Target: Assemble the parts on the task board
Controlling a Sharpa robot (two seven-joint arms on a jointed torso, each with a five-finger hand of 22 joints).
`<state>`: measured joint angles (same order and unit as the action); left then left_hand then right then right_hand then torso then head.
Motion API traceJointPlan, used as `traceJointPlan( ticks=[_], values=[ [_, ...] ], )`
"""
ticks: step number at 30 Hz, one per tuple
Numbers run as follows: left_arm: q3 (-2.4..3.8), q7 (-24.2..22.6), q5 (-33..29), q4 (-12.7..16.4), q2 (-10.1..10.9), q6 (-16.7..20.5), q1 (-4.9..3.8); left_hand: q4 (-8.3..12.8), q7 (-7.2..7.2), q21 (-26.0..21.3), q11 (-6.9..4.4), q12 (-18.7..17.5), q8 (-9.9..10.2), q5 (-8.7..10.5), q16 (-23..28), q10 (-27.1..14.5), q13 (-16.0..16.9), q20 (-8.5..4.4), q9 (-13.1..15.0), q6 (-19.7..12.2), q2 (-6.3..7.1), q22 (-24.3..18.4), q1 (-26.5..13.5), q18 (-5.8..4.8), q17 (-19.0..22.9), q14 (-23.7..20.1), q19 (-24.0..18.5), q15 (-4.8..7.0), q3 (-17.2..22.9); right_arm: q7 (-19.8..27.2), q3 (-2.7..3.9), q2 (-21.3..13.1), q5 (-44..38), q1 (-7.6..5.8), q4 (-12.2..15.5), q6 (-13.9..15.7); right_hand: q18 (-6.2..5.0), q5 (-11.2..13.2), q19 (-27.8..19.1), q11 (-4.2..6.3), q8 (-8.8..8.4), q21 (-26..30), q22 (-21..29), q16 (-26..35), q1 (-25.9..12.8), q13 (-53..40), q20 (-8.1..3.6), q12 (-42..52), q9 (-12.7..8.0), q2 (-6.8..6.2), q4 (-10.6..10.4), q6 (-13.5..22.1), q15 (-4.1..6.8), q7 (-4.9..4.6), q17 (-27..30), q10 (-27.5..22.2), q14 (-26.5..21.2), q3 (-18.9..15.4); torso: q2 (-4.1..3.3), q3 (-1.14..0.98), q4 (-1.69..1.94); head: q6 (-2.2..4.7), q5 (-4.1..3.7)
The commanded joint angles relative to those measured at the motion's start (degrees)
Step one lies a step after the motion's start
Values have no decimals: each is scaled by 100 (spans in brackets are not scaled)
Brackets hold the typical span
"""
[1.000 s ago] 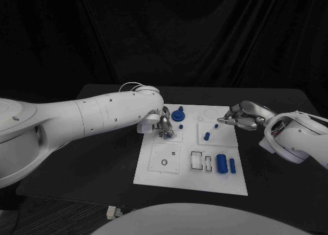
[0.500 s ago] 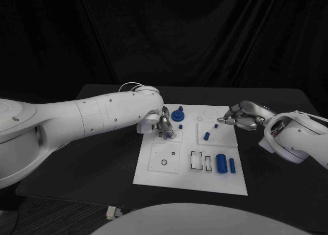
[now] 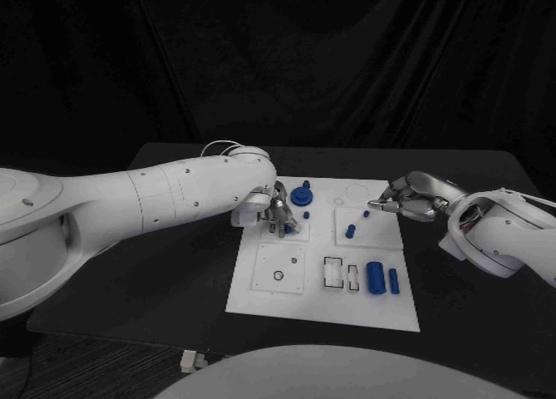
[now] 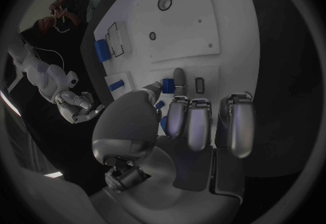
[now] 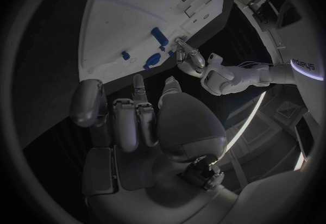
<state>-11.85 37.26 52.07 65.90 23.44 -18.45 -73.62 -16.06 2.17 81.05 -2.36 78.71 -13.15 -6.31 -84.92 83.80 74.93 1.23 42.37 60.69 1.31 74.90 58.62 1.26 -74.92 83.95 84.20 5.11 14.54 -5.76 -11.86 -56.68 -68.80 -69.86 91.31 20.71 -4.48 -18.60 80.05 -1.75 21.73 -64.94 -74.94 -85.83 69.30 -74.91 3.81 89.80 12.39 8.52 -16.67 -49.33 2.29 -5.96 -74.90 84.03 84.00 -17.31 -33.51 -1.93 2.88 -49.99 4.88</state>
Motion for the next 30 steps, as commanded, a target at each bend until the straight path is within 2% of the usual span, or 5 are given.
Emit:
traceJointPlan(
  ticks=[1,19,22,23,30],
  values=[
    [-32,5,-20,-14,-19,-68,65,-10,15,-27,39,7,18,-9,25,125,497,39,-8,-2,5,1242,-39,77,-1041,428,171,-26,-23,-30,3,-1,-14,14,1,-23,-97,-26,-30,51,34,20,-648,24,29,-1425,-15,-35,9,11,6,3,33,25,-601,533,385,-36,0,0,0,-1,1],
    [-32,-4,-20,-36,17,-71,68,46,0,-32,25,18,28,-270,20,128,504,32,-23,25,-117,1241,156,78,-1045,430,172,-14,-137,-31,3,7,-14,18,-12,-36,-97,-26,-30,51,34,20,-648,24,29,-1425,-15,-35,9,11,6,3,33,25,-601,533,385,-36,0,0,0,-1,6],
    [-32,-38,-20,-38,20,-62,68,62,11,-48,35,7,52,-469,30,117,496,35,-36,-4,-123,1237,243,80,-1036,426,165,-21,-171,-32,3,8,-14,18,-12,-37,-97,-26,-30,51,34,20,-648,24,29,-1425,-15,-35,9,11,6,3,33,25,-601,533,385,-36,0,0,0,-1,9],
    [-32,-51,-20,-39,21,-56,68,99,26,-52,46,-1,91,-715,31,108,491,38,-52,-72,-121,1236,333,81,-1035,424,162,-27,-171,-32,3,8,-14,18,-12,-38,-97,-26,-30,51,34,20,-648,24,29,-1425,-15,-35,9,11,6,3,33,25,-601,533,385,-36,0,0,0,-1,7],
    [-32,-168,-20,-34,35,6,68,162,42,-60,60,-1,127,-1353,30,93,492,56,-65,-146,-123,1234,544,83,-1035,421,156,-44,-163,-32,3,5,-14,19,-10,-38,-97,-26,-30,51,34,20,-648,24,29,-1425,-15,-35,9,11,6,3,33,25,-601,533,385,-36,0,0,0,-1,-3]
  ],
)
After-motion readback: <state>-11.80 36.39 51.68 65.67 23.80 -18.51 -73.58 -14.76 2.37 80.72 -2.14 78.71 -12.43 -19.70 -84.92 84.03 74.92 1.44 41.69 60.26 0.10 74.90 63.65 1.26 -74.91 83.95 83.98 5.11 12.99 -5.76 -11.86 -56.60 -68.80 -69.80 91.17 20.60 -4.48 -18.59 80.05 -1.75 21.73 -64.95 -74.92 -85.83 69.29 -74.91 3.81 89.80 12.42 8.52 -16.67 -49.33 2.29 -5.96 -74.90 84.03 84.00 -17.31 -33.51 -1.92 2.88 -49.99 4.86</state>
